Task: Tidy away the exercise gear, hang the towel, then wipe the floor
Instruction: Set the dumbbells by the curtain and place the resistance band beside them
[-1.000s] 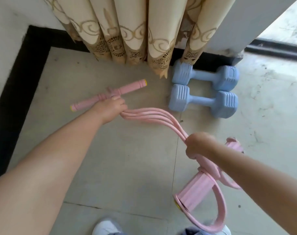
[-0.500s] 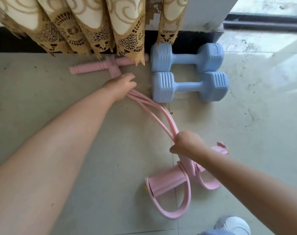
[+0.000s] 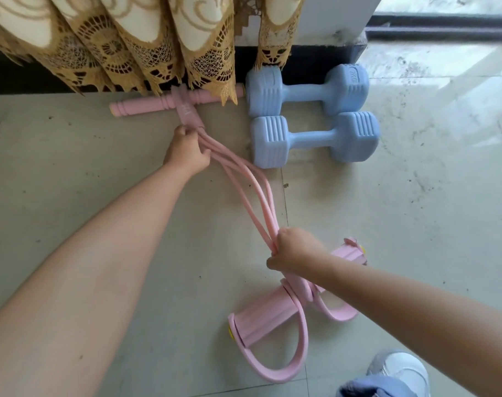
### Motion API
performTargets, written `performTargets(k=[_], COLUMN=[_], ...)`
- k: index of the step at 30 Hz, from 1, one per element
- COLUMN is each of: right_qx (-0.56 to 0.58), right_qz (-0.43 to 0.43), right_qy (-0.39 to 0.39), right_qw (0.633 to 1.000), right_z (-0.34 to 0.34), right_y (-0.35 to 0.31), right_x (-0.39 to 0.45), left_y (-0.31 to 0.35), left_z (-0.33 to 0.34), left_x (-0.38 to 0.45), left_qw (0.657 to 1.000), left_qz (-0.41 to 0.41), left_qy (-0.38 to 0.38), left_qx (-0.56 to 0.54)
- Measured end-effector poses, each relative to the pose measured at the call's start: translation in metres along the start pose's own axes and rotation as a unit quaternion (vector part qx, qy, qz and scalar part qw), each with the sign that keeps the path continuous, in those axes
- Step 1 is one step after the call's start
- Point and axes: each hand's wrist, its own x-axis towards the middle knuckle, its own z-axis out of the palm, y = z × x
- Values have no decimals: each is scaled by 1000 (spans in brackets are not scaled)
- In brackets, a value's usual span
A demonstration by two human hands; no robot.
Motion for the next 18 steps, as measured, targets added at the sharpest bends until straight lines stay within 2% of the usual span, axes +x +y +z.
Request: performTargets(k=[3, 6, 9, 12, 13, 15, 16, 18], right_qx=[37, 101, 164, 177, 150, -5, -103, -264], right_qz=[-26, -50, -51, -72, -88, -139, -164, -196], right_qy=[11, 52, 71, 75, 62, 20, 2, -23], right_qw=[999, 992, 983, 979, 983, 990, 981, 944], right_z=[10, 19, 24, 23, 21, 12, 8, 4], right_y=[-11, -17, -17, -11, -6, 11, 21, 41], right_x=[0, -2, 0, 6, 6, 1, -1, -4], left_y=[-4, -9, -15, -26, -30, -32, -30, -26], left_z=[-1, -2, 2, 11, 15, 22, 26, 37], left_x=[0, -16, -51, -103, -123, -163, -179, -205], left_qw=[999, 999, 999, 997, 995, 988, 982, 958], left_qz=[-7, -19, 12, 53, 68, 107, 130, 138], left_qy=[-37, -39, -30, -58, -70, -105, -131, -231], left_qx=[0, 6, 12, 14, 16, 22, 35, 99])
